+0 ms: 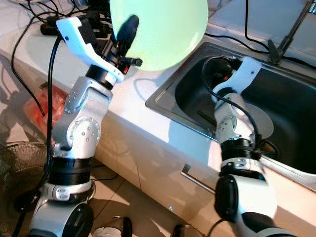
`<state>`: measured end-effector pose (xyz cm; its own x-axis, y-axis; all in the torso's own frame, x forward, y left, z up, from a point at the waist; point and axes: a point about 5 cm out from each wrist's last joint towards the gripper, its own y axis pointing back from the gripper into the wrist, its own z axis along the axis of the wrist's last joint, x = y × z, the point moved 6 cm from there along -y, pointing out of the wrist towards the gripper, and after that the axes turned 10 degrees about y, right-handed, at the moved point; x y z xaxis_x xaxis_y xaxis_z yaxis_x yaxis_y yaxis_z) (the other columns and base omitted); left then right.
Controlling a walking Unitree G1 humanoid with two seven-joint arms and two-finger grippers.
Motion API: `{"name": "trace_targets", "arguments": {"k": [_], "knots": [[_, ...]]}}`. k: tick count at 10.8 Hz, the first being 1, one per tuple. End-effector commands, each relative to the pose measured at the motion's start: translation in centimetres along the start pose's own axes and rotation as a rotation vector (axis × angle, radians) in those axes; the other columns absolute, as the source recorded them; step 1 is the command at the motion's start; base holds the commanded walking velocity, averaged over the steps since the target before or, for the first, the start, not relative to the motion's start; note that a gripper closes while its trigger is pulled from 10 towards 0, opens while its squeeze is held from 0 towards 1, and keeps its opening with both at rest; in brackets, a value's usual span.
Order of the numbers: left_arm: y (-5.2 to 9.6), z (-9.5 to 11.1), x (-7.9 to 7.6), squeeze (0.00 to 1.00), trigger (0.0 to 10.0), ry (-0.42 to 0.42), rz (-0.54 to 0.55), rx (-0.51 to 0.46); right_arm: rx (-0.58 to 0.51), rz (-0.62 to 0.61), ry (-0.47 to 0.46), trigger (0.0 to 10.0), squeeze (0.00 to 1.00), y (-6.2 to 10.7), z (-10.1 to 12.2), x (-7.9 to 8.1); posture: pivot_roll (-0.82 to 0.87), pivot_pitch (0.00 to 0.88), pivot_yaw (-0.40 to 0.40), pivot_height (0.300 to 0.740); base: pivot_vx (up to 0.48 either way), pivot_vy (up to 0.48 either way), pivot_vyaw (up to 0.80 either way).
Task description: Kitchen organization
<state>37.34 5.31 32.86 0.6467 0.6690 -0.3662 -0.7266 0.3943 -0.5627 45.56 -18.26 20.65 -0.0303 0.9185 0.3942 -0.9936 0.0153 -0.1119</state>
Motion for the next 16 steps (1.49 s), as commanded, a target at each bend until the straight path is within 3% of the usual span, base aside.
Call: {"name": "trace_targets", "arguments": {"k": [1,2,4,7,8,9,11,13,16], "knots": [[-0.7,1.6,-1.5,0.0,10.0,-0.009,-0.065,-0.063,-0.043,0.024,-0.058,10.0,0.0,-0.1,1.6,0.3,0.07,0.073,0.004,0.74,0.0,0.0,0.0],[-0.5,2.2,-0.9,0.0,10.0,-0.002,-0.05,-0.088,-0.043,0.07,-0.187,10.0,0.0,0.2,1.5,0.5,0.07,0.075,0.003,0.74,0.0,0.0,0.0],[-0.4,2.7,0.4,0.0,10.0,0.032,-0.021,-0.11,-0.052,0.143,-0.255,10.0,0.0,0.6,1.4,1.2,0.06,0.075,0.002,0.74,0.0,0.0,0.0],[1.0,2.1,4.6,0.0,10.0,0.13,0.089,-0.102,-0.06,0.275,-0.337,10.0,0.0,1.6,0.9,2.6,0.06,0.077,-0.009,0.74,0.0,0.0,0.0],[1.3,2.0,5.0,0.0,10.0,0.153,0.091,-0.1,-0.062,0.295,-0.347,10.0,0.0,1.8,0.8,2.8,0.07,0.078,-0.012,0.74,0.0,0.0,0.0],[1.7,1.7,5.1,0.0,10.0,0.254,0.061,-0.09,-0.071,0.36,-0.41,10.0,0.0,2.5,0.4,3.8,0.07,0.079,-0.016,0.74,0.0,0.0,0.0],[1.9,1.1,5.0,0.0,10.0,0.321,0.021,-0.069,-0.067,0.415,-0.449,10.0,0.0,2.9,0.1,4.9,0.07,0.076,-0.017,0.74,0.0,0.0,0.0],[2.1,-1.4,5.1,0.0,10.0,0.414,0.021,-0.009,-0.084,0.474,-0.487,10.0,0.0,3.4,0.1,6.0,0.06,0.072,-0.015,0.74,0.0,0.0,0.0],[2.6,-2.6,5.6,0.0,10.0,0.465,0.042,0.002,-0.103,0.476,-0.514,10.0,0.0,3.6,0.1,5.3,0.06,0.08,-0.017,0.74,0.0,0.0,0.0]]}}
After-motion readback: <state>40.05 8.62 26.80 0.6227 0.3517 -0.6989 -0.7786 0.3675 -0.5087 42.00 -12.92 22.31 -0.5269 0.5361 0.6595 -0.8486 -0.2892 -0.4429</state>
